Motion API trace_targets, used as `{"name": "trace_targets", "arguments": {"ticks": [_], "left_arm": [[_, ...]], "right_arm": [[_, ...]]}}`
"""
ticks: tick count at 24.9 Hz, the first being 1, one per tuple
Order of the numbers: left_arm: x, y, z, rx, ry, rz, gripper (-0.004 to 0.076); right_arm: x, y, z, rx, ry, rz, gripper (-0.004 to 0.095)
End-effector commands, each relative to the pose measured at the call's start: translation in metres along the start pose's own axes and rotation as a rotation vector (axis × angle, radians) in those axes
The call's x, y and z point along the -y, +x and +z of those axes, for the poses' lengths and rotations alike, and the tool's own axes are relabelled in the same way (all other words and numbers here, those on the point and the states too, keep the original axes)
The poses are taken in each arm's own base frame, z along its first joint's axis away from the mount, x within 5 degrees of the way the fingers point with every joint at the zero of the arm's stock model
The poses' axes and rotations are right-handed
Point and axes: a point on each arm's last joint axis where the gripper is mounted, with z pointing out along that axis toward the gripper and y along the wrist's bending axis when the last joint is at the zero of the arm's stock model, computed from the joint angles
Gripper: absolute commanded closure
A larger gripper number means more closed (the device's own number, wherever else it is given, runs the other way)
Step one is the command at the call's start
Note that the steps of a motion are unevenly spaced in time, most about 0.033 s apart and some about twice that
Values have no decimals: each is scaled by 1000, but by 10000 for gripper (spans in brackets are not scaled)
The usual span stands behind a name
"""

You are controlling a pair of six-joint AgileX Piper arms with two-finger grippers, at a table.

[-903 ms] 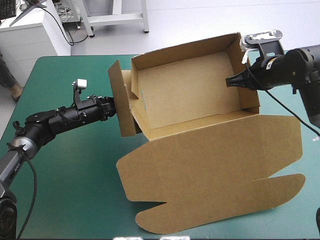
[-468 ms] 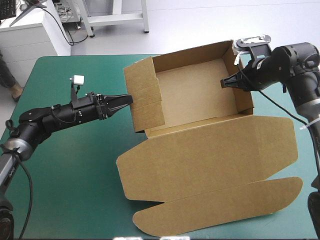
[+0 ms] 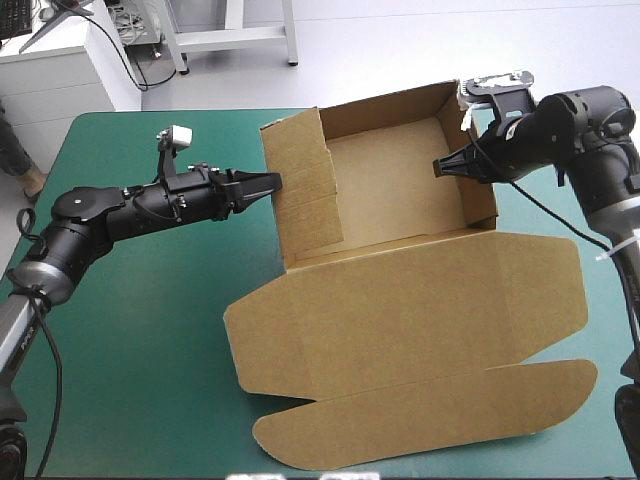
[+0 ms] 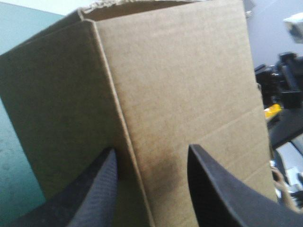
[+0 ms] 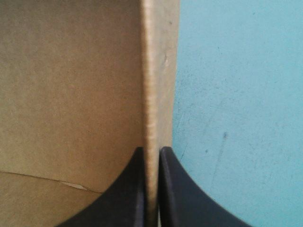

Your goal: Fold the box

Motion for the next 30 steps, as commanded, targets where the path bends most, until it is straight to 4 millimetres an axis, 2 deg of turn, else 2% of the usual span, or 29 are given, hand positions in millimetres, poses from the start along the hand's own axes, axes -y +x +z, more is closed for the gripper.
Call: {"name": "trace_targets", "arguments": {"ticks": [1, 6, 12, 19, 30], "left_arm": [[30, -13, -1, 23, -53, 16, 393], [32, -12, 3, -45, -218, 41, 393], [22, -8, 0, -115, -391, 27, 393], [16, -5, -3, -162, -465, 82, 393], [18, -11, 0, -71, -427, -26, 393]], "right_arm": [[-21, -10, -20, 135, -73, -3, 920], [-37, -12, -10, 128, -90, -23, 920], [-52, -13, -5, 139, -115, -47, 920], [-62, -16, -6, 183, -142, -48, 920], [-67, -17, -7, 193, -183, -31, 921]]}}
